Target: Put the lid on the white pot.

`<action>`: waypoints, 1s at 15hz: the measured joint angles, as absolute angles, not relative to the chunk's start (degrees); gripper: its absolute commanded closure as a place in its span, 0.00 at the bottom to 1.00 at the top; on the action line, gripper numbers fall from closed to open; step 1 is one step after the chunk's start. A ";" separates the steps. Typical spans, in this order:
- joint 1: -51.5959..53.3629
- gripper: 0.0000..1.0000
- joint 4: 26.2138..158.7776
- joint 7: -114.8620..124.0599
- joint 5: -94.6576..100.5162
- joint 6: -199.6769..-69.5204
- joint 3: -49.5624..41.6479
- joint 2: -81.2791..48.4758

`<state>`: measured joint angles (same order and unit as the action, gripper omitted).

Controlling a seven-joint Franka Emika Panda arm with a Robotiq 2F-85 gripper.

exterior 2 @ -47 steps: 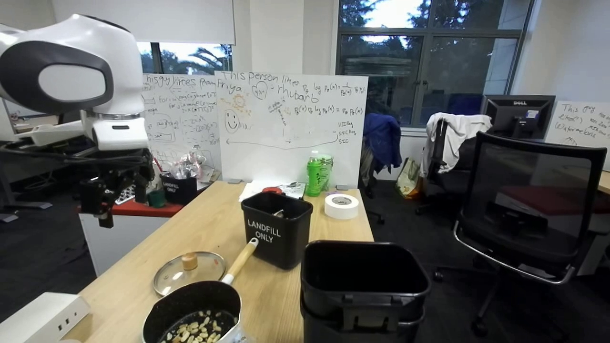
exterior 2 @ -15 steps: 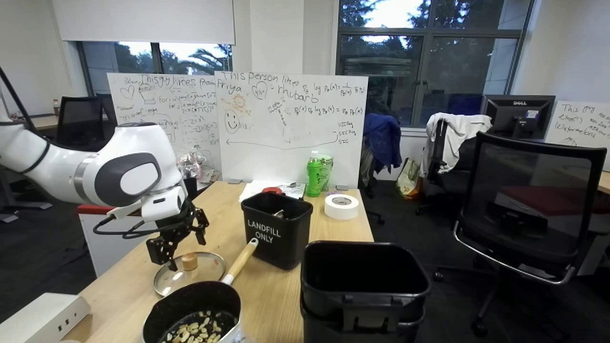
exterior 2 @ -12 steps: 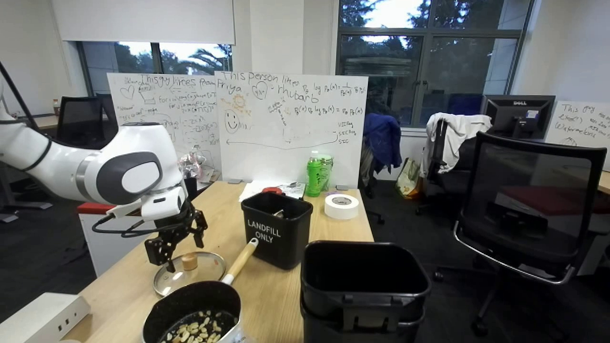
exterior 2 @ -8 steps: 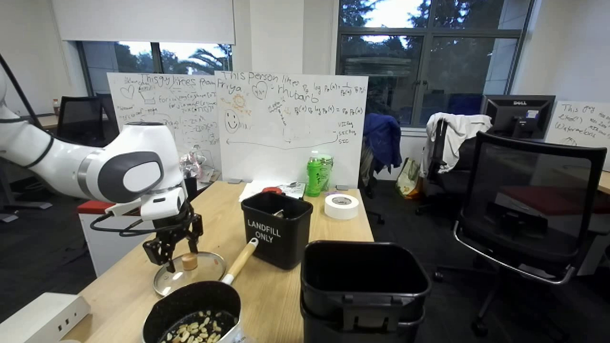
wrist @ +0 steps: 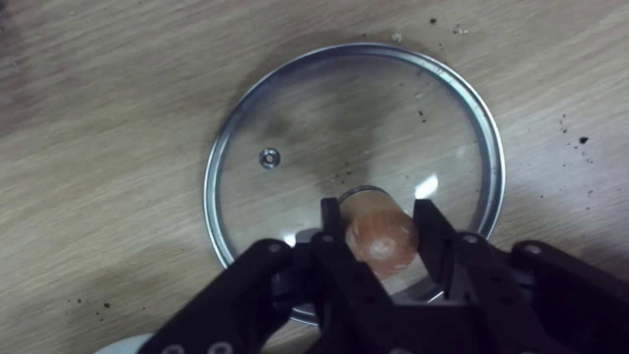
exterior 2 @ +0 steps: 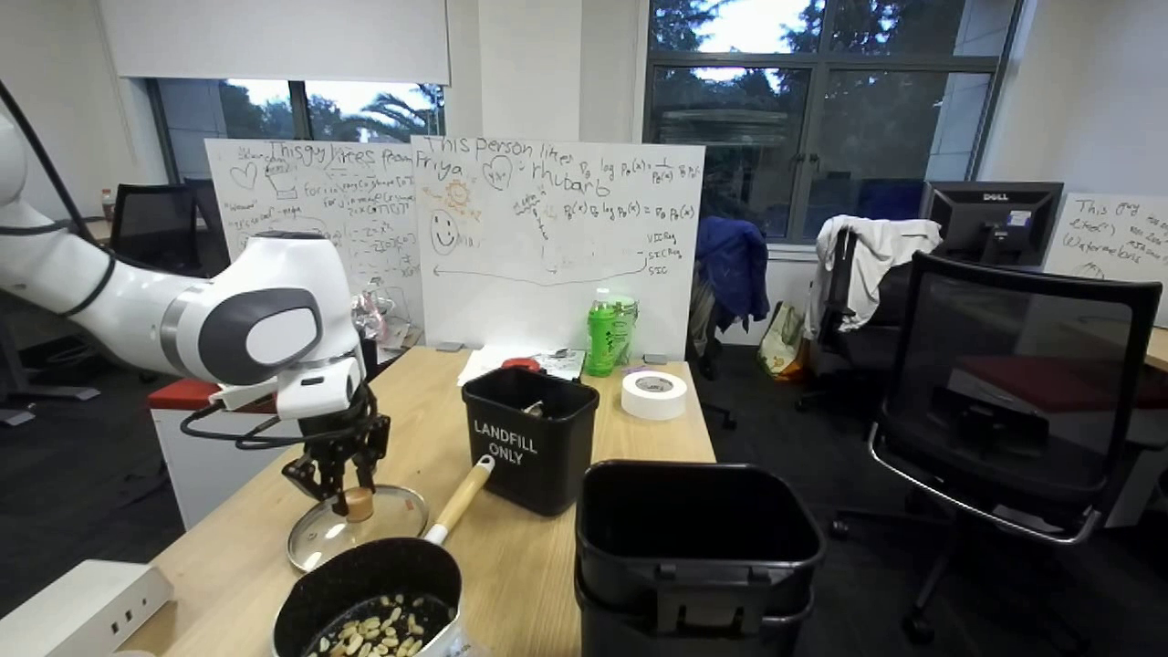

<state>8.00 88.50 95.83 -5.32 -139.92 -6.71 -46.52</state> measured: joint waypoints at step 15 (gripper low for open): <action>7.82 0.85 92.44 94.50 -5.35 -138.00 -5.75 -35.80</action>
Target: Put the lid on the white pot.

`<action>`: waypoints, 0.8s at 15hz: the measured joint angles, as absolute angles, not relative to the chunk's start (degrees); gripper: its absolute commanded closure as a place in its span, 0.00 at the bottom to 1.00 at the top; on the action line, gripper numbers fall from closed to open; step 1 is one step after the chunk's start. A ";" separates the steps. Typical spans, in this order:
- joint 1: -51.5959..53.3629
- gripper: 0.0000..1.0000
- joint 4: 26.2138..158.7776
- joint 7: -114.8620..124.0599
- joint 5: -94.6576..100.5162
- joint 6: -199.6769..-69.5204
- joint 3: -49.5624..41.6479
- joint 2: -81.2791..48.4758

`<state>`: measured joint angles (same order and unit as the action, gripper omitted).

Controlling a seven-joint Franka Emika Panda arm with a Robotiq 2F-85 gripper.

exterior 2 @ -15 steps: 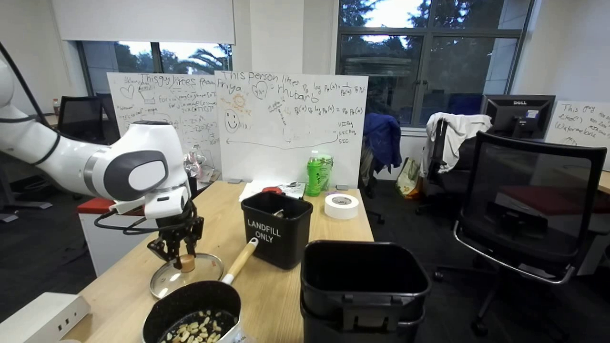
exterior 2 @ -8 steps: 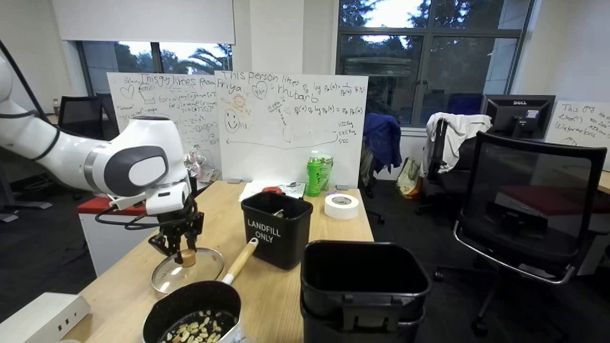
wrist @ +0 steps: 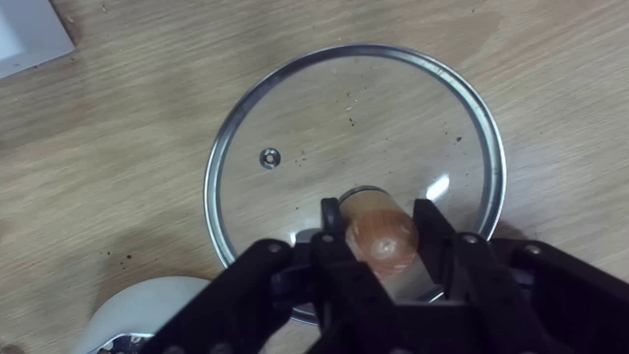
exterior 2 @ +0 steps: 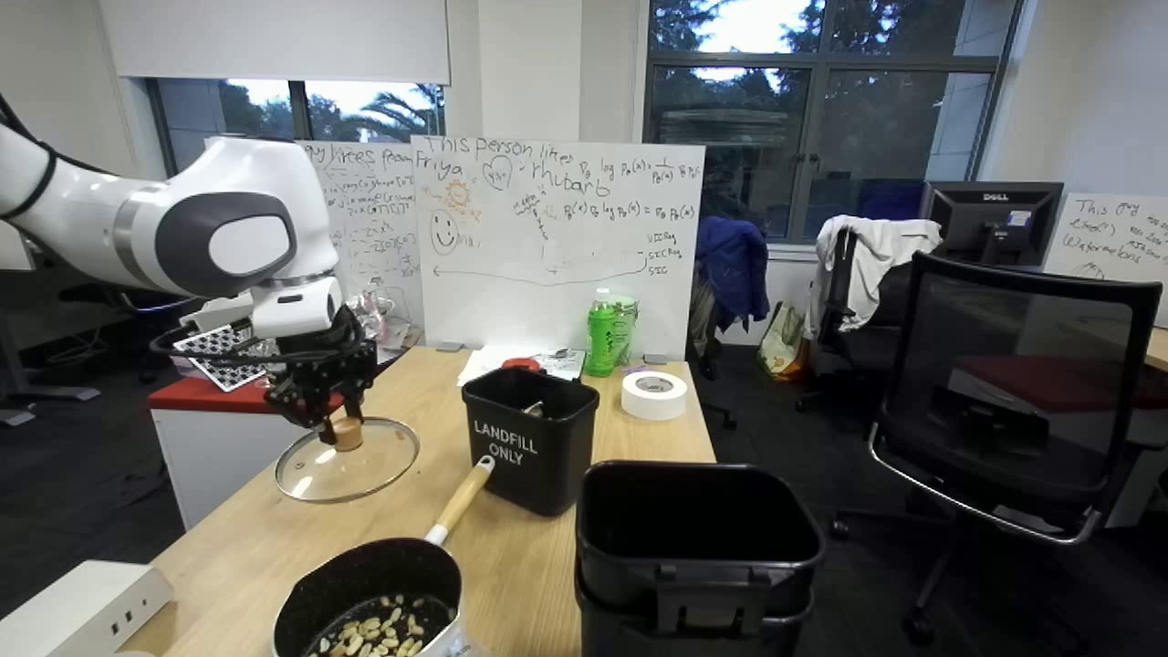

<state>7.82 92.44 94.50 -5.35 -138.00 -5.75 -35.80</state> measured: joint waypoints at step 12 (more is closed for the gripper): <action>7.02 0.85 111.10 108.69 -1.49 -139.74 -12.25 -20.62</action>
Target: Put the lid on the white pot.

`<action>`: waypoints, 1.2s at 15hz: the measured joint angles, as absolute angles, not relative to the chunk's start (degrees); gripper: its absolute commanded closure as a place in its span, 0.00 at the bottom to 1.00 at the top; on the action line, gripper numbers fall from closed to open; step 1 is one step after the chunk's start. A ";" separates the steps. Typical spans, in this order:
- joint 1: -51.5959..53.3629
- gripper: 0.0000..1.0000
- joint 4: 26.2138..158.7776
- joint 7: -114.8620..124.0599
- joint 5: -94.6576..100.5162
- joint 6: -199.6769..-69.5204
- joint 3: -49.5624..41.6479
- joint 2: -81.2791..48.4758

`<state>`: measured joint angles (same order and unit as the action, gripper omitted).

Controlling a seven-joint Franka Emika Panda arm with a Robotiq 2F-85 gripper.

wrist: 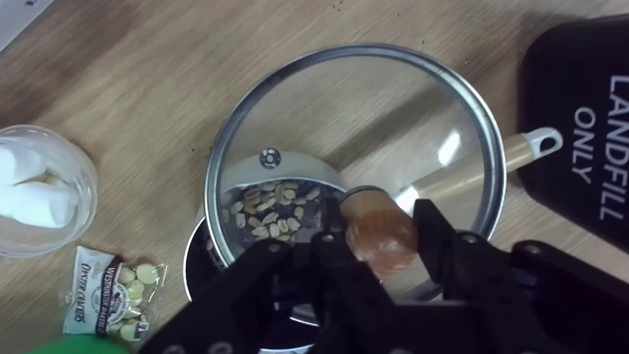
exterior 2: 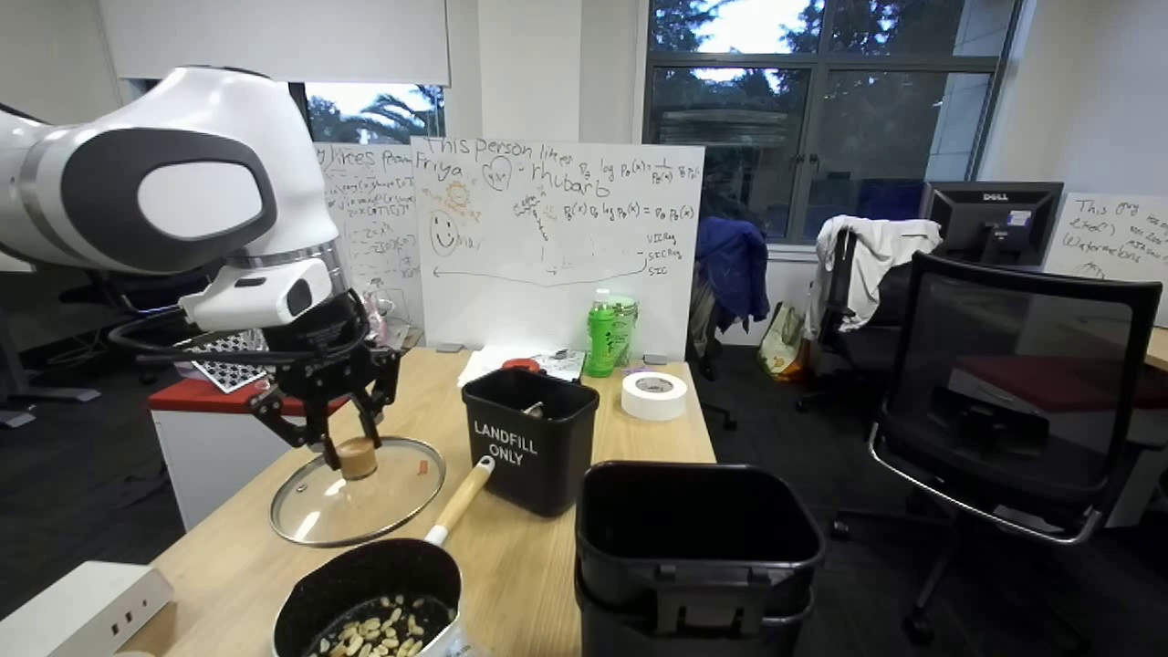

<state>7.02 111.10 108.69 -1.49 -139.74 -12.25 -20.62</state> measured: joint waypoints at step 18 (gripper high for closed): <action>2.02 0.85 115.49 123.52 -1.78 -143.90 -12.97 -22.80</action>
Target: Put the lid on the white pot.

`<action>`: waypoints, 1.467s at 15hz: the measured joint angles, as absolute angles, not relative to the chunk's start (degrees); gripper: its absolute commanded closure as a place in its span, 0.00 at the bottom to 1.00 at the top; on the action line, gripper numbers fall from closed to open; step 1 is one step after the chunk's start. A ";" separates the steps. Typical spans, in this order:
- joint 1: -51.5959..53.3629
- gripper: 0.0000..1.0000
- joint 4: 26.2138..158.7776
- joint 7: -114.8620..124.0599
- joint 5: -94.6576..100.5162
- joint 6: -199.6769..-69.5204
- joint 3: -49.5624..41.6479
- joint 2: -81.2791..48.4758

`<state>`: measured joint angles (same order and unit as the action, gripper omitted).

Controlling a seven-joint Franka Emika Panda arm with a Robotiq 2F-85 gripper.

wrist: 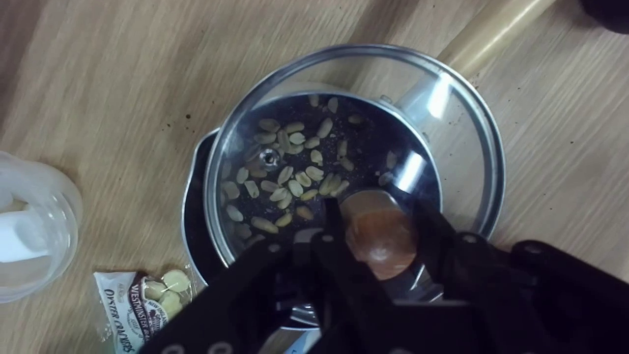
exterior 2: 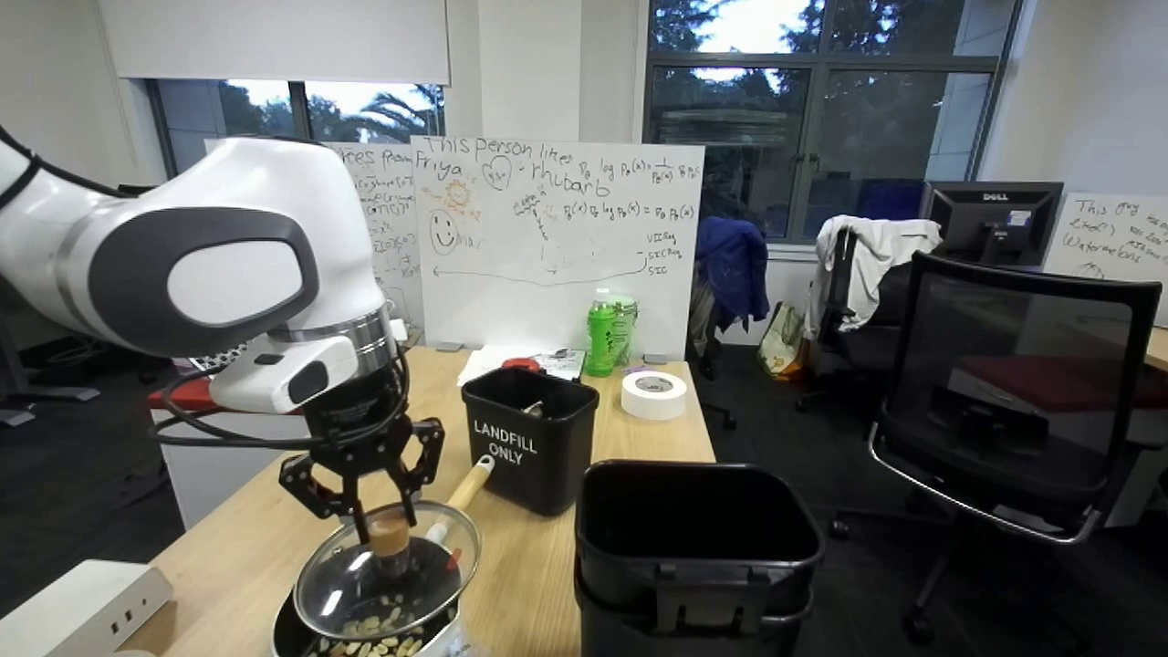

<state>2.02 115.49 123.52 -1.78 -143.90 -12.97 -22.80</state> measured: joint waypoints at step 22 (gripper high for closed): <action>1.77 0.85 116.35 127.55 -1.76 -141.60 -13.24 -22.61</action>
<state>1.77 116.35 127.55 -1.76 -141.60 -13.24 -22.61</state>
